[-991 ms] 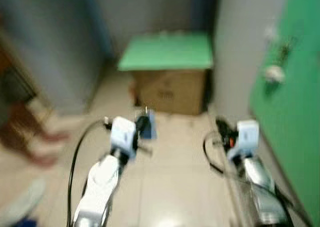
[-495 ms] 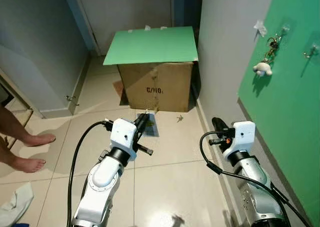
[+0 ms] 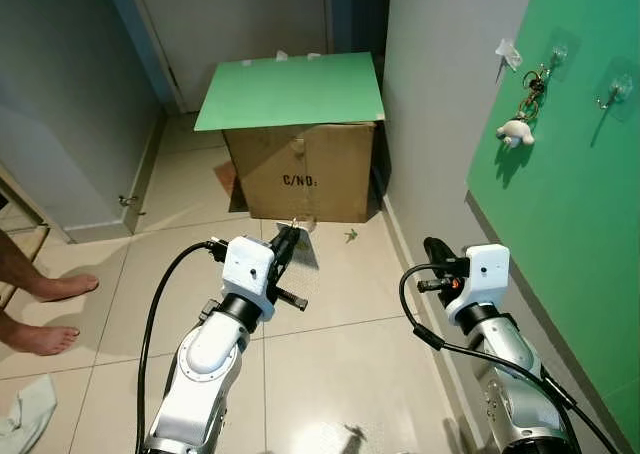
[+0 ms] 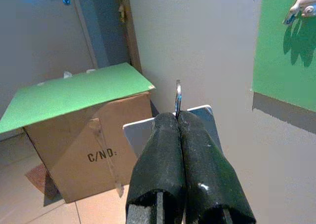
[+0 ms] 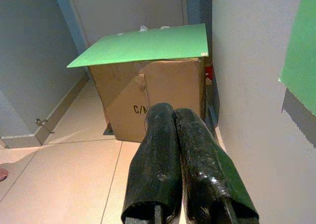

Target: Hang keys on a hook

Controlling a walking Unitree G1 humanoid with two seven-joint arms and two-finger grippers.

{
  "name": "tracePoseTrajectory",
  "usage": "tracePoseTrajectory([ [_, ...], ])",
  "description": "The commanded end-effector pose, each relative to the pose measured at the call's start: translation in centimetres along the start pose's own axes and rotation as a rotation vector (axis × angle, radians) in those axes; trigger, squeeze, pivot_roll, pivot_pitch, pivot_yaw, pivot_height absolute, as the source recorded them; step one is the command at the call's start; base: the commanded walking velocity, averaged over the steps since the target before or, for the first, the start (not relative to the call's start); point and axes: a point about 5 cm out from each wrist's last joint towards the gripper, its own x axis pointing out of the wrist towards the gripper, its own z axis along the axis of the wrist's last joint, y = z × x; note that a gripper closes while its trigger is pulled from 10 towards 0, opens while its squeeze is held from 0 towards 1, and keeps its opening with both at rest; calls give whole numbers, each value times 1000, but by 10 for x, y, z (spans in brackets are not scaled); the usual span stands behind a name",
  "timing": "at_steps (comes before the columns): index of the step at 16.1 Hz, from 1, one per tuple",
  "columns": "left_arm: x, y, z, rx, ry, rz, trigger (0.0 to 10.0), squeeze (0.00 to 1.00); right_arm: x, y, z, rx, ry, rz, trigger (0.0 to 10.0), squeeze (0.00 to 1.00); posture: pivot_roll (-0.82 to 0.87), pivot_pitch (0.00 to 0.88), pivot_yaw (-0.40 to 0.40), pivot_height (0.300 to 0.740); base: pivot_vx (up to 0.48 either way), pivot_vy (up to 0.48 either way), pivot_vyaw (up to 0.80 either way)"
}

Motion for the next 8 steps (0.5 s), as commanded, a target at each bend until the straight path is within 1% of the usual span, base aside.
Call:
tracePoseTrajectory([
  [1, 1, 2, 1, -11, 5, 0, 0, 0, 1, 0, 1, 11, -8, -2, 10000, 0, -226, 0, 109, 740, 0, 0, -619],
  [2, 2, 2, 1, -3, 12, 1, 0, 0, 1, 0, 0, 13, -7, -3, 10000, 0, -227, 0, 109, 740, 0, 247, -619],
  [8, 2, 0, 0, -23, 15, -17, 0, 0, 1, 0, -1, 14, -2, -7, 10000, 0, -229, 0, 110, 740, -280, 392, -619],
])
